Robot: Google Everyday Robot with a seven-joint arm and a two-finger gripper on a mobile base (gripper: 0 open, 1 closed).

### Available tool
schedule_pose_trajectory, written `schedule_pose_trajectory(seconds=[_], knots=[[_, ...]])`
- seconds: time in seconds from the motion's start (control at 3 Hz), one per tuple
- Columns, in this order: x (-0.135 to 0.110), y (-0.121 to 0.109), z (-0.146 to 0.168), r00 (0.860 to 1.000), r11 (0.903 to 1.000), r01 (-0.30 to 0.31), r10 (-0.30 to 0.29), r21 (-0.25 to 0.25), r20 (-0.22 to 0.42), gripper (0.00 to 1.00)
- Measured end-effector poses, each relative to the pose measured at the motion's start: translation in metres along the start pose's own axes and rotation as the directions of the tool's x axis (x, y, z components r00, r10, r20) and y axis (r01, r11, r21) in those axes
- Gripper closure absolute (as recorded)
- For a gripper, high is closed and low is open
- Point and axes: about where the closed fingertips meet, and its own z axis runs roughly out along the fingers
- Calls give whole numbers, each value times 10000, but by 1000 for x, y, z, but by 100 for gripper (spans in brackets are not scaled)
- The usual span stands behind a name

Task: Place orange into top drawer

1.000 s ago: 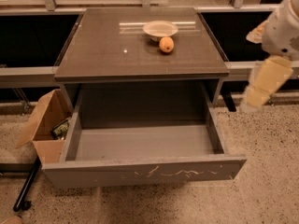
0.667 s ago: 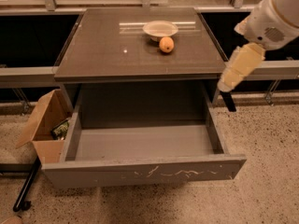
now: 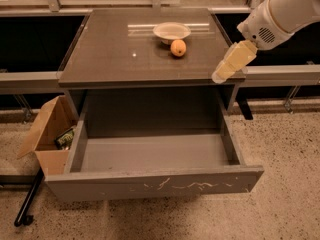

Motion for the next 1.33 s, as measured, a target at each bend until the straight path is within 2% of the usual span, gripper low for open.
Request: schedule_pose_trajectory(seconds=[0.33, 0.67, 1.0, 1.33], knots=[[-5, -6, 20, 9988, 9998, -63, 72, -206, 475, 0], [-22, -28, 59, 9872, 9983, -460, 509, -354, 1509, 0], [-42, -61, 111, 9653, 9947, -977, 1025, -320, 2401, 0], [-51, -88, 150, 9498, 9869, -1611, 1528, 80, 2728, 0]])
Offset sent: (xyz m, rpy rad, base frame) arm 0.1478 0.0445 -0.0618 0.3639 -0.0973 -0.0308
